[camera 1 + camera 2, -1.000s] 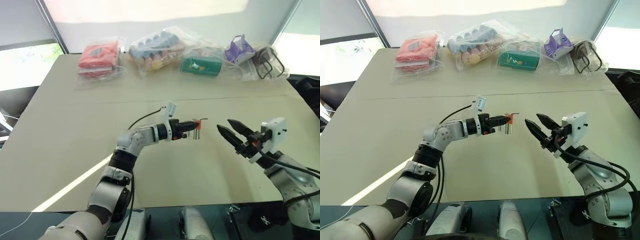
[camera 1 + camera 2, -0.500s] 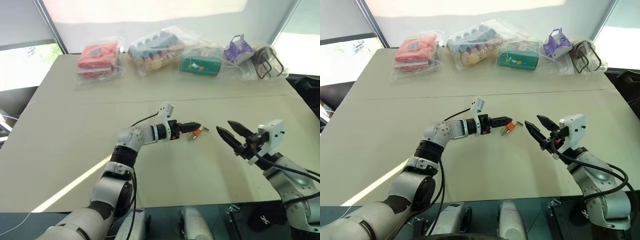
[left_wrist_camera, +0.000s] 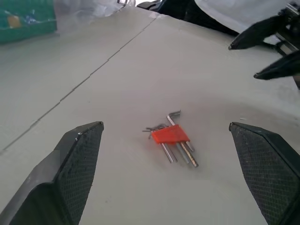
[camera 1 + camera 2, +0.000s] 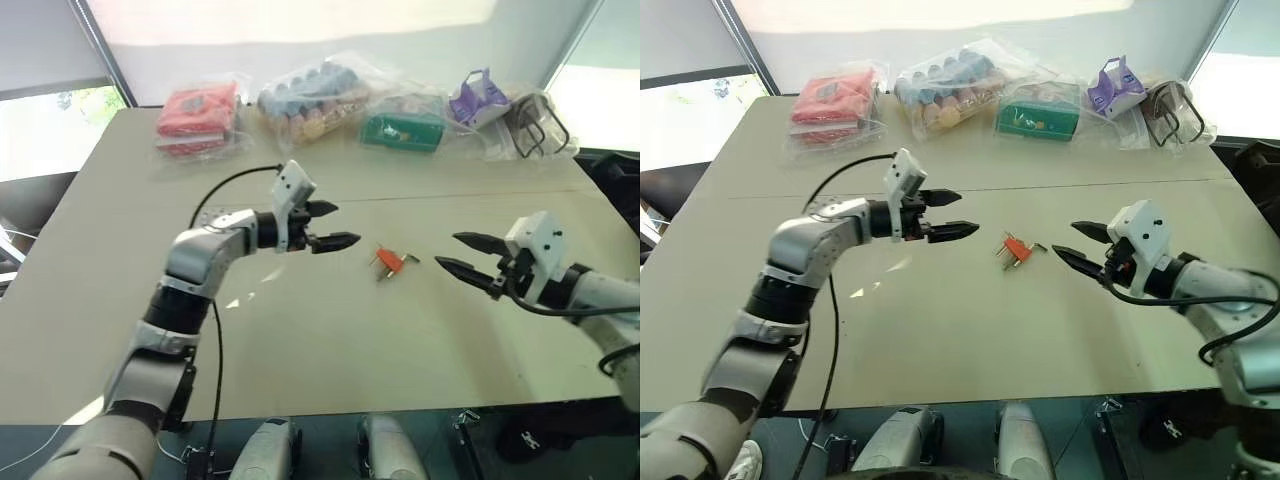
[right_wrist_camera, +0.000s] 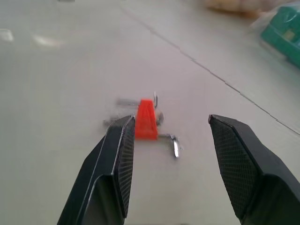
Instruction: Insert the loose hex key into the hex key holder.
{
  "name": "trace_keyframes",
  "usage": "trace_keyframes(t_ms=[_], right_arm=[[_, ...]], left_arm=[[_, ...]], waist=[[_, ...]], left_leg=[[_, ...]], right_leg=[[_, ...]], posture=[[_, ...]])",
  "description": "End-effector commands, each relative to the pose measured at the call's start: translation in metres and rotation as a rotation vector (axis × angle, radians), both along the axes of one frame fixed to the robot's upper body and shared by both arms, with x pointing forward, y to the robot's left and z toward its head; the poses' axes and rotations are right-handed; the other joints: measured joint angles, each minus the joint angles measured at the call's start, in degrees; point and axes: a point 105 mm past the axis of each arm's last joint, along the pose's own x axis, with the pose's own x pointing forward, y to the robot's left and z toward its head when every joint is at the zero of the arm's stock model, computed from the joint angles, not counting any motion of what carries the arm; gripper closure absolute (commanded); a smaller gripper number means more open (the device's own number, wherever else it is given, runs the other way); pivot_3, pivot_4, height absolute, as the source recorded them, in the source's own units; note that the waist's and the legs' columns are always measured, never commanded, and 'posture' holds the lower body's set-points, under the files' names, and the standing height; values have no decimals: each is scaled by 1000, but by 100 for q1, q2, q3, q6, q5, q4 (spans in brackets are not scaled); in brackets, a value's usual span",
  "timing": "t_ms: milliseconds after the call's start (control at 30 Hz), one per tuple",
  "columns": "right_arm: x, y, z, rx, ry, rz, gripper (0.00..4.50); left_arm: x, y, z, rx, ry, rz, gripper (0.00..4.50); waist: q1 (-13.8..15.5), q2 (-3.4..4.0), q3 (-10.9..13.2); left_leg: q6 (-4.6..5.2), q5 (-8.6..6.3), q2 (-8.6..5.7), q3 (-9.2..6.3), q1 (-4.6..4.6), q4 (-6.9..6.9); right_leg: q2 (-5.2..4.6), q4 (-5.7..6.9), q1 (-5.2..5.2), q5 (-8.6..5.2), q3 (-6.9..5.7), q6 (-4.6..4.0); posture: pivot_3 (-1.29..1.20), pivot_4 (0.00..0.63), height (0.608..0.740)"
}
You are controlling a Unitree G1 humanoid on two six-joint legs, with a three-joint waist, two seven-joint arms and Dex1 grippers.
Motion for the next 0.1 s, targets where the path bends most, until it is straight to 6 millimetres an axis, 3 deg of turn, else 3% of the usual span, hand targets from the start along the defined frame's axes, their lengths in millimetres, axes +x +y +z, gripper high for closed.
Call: trace_keyframes(t_ms=[33,100], right_arm=[[-5,-7,6,-162,6,82,1926],[-5,-9,7,-211,15,103,1926]], left_arm=[[-14,21,19,19,-95,-38,12],[-18,33,26,23,-106,-28,12]], waist=[[-8,-1,2],[-14,0,3]], left_leg=[[0,0,1,0,0,-1],[1,-1,2,0,0,-1]], right_leg=[[1,0,0,0,0,0],[1,-2,0,0,0,0]], posture=[[0,150,740],[0,150,740]])
